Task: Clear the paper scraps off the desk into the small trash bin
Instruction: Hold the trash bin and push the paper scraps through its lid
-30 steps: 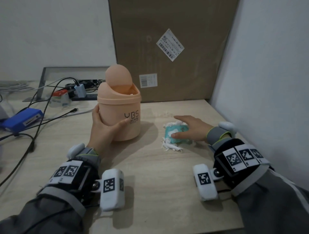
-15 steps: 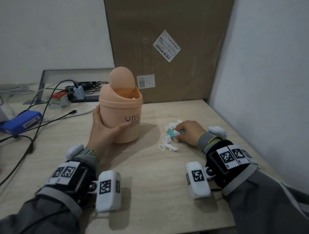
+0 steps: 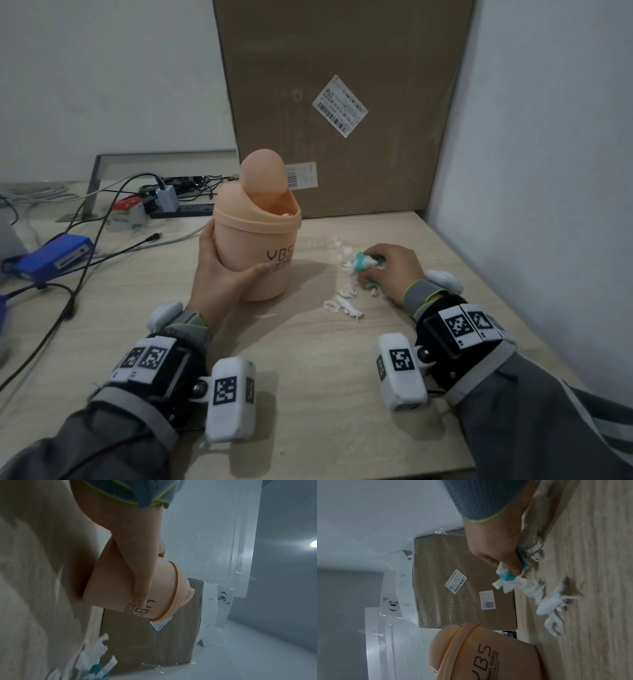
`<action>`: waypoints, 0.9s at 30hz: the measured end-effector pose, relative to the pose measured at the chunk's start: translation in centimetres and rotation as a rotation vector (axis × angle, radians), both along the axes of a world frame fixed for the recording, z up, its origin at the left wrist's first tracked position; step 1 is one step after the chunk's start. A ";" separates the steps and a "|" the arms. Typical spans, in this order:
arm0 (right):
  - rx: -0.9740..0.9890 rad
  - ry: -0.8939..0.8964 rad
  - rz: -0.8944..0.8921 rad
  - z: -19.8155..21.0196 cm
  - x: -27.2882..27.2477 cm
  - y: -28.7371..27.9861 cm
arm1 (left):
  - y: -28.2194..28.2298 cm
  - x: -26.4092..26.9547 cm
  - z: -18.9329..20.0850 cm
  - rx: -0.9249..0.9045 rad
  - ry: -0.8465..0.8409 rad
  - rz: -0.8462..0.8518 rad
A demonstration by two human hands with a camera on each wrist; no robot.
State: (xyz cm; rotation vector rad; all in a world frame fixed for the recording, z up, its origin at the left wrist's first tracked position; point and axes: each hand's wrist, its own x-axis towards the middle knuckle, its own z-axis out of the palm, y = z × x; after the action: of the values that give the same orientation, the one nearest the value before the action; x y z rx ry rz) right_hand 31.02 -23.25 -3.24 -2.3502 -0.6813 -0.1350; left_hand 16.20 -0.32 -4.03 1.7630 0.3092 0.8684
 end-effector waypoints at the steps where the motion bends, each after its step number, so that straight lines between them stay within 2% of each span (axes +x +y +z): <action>1: 0.018 0.004 -0.010 0.0 0.1 0.0 | -0.1 0.1 0.0 0.009 -0.002 0.005; 5: 0.036 0.076 -0.017 0.0 0.2 -0.1 | -0.8 0.3 0.1 0.032 -0.022 0.017; 9: 0.172 0.150 -0.041 0.3 0.5 0.0 | -1.1 0.5 0.2 0.074 -0.016 0.026; 13: 0.562 0.120 -0.055 1.6 -0.2 0.2 | -1.3 0.6 0.4 0.127 0.007 0.024; 18: 0.901 0.015 0.076 3.6 -1.9 1.6 | -1.4 1.0 0.4 0.240 0.043 0.037; 22: 0.985 -0.013 0.175 4.2 -3.0 2.6 | -1.9 1.4 0.6 0.318 0.049 0.028; 27: 0.955 -0.056 0.204 4.1 -3.8 3.7 | -2.1 1.6 0.5 0.334 0.045 0.016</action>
State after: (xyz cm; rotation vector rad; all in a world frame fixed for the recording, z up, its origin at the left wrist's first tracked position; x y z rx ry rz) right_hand 27.20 -19.56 0.82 -1.3624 -0.6760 -0.3478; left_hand 17.82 -2.45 -3.51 2.0932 0.2163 0.9334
